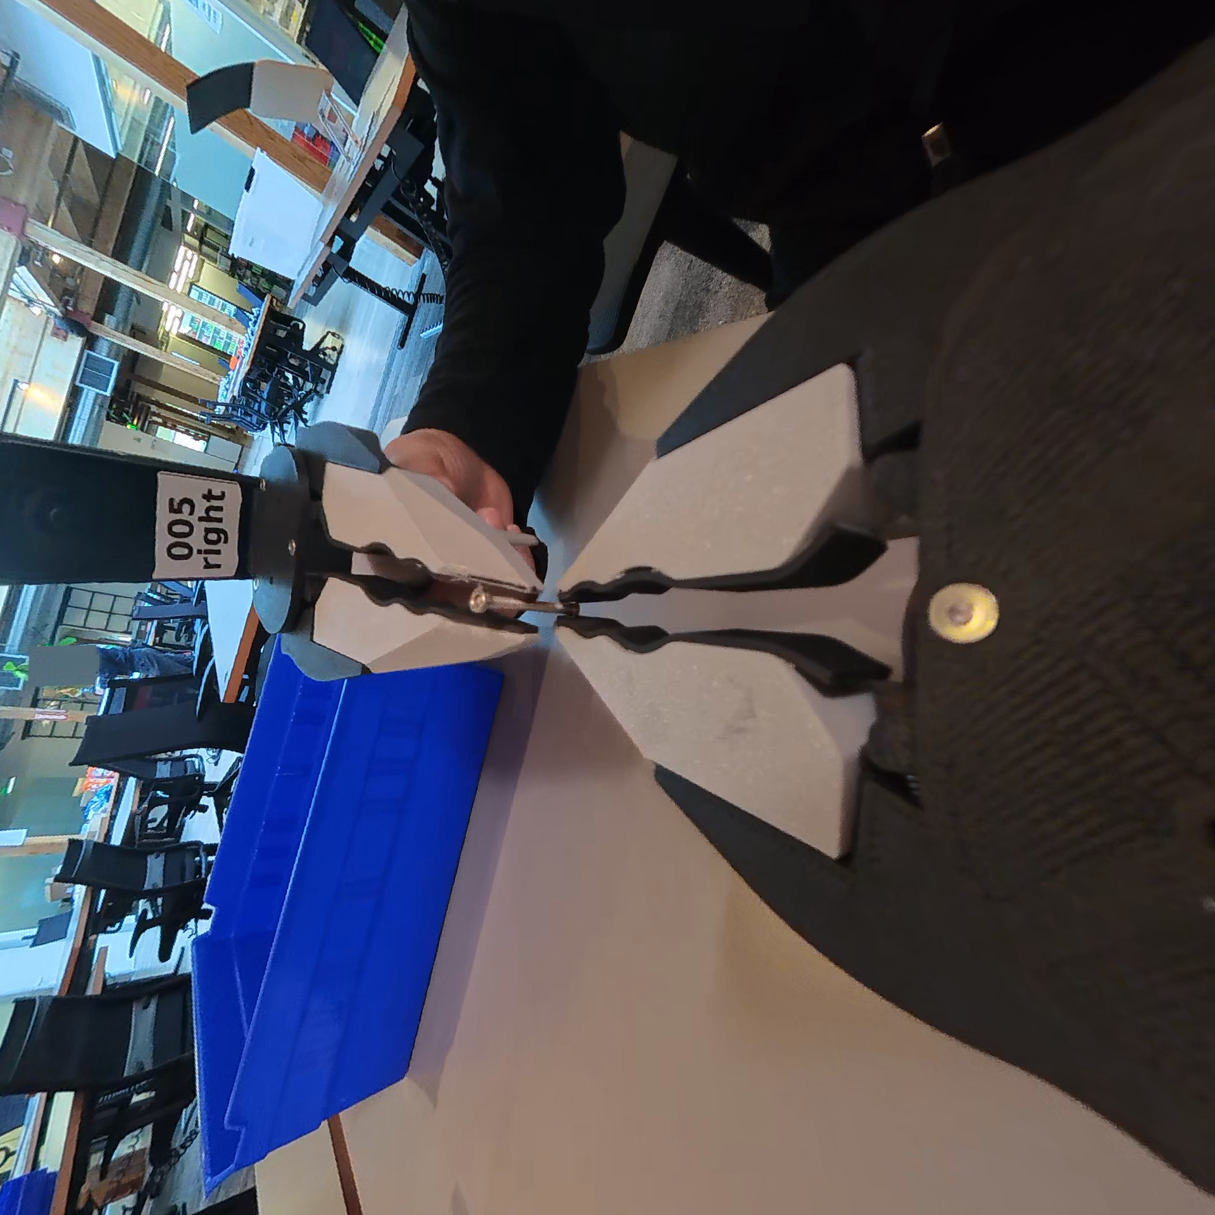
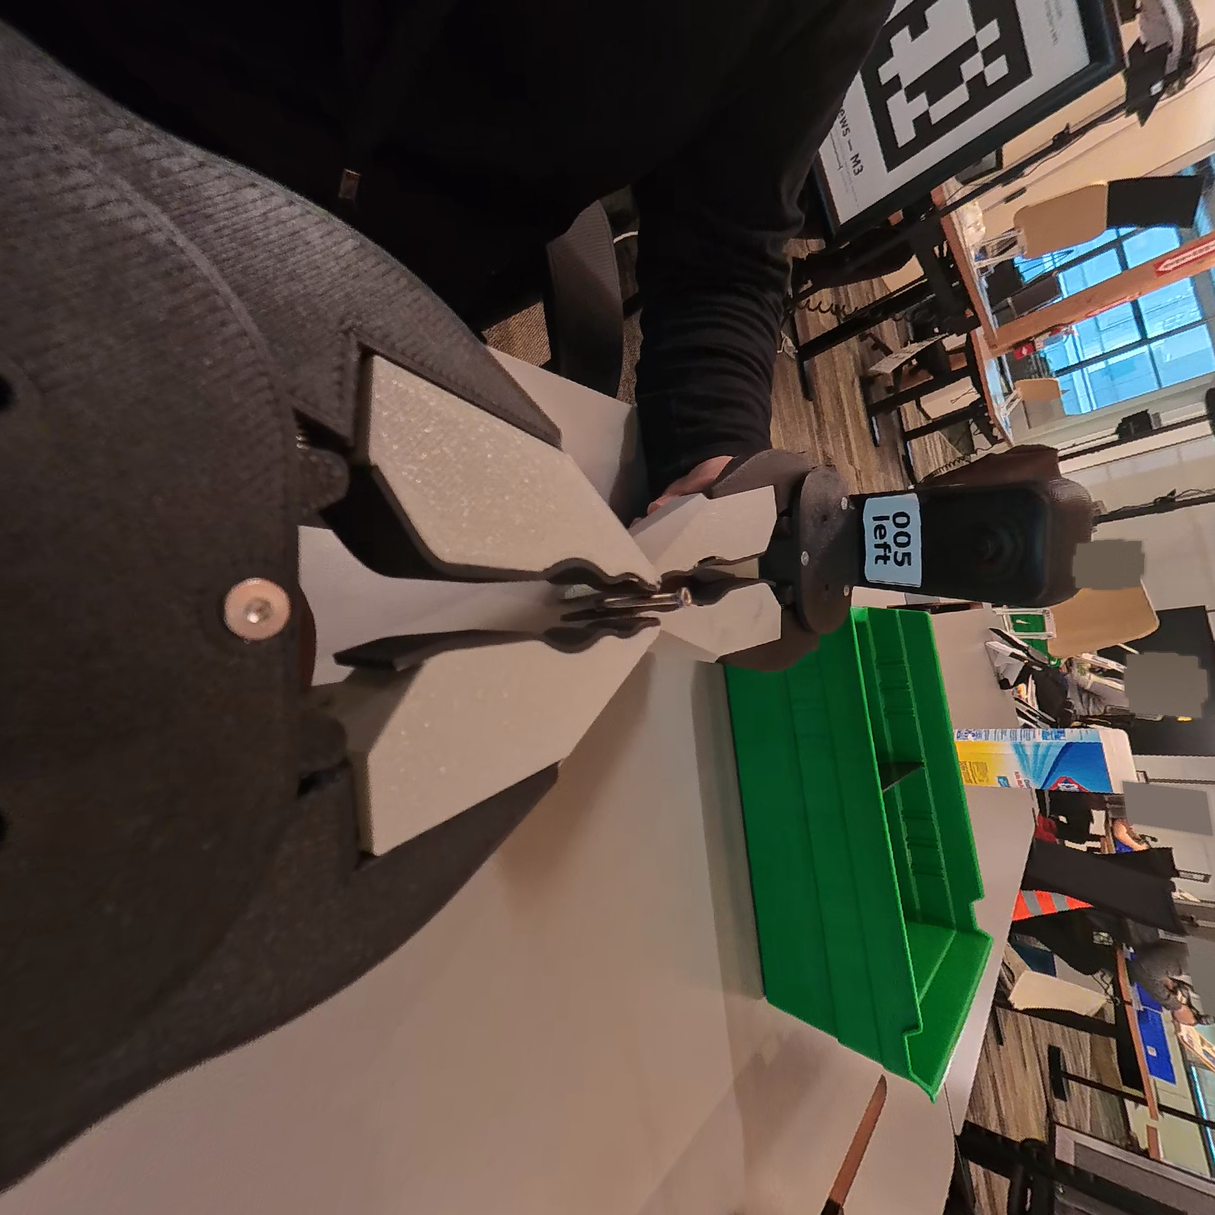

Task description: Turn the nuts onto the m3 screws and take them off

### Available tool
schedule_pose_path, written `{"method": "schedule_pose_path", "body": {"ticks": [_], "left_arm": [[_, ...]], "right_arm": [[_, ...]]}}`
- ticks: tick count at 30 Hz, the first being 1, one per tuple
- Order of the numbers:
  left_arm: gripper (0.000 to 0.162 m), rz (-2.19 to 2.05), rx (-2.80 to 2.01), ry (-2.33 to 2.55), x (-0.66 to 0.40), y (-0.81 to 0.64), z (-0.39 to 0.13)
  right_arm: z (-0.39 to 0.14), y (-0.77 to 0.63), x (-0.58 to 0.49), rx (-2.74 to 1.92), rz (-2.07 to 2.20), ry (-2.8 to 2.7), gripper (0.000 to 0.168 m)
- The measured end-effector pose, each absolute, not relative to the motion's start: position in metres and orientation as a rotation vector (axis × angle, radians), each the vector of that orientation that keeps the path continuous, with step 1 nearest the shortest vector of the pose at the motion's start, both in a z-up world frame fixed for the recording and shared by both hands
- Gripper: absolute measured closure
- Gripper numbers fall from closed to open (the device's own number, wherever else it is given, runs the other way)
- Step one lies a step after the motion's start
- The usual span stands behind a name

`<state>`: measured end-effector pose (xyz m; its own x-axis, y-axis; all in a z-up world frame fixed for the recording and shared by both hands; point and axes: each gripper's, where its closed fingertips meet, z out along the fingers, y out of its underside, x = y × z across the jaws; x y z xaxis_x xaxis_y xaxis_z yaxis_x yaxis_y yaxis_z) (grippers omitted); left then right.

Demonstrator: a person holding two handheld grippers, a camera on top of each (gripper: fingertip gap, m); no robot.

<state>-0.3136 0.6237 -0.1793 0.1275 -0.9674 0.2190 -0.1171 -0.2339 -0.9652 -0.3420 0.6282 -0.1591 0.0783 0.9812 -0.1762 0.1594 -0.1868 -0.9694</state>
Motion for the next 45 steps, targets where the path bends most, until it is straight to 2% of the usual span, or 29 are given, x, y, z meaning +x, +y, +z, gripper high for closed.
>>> {"method": "schedule_pose_path", "body": {"ticks": [16, 23, 30, 45], "left_arm": [[0.159, -1.2, -1.54, 1.078, -0.314, 0.627, -0.18], [0.15, -1.162, -1.546, 1.086, -0.315, 0.629, -0.182], [0.158, -1.168, -1.513, 1.068, -0.318, 0.629, -0.176], [0.161, -1.17, -1.499, 1.059, -0.319, 0.628, -0.172]], "right_arm": [[-0.159, 0.631, -0.341, -1.51, 1.205, -1.172, 0.168], [-0.16, 0.631, -0.341, -1.515, 1.2, -1.178, 0.168], [-0.16, 0.632, -0.341, -1.516, 1.205, -1.166, 0.168], [-0.161, 0.631, -0.342, -1.519, 1.21, -1.172, 0.168]]}}
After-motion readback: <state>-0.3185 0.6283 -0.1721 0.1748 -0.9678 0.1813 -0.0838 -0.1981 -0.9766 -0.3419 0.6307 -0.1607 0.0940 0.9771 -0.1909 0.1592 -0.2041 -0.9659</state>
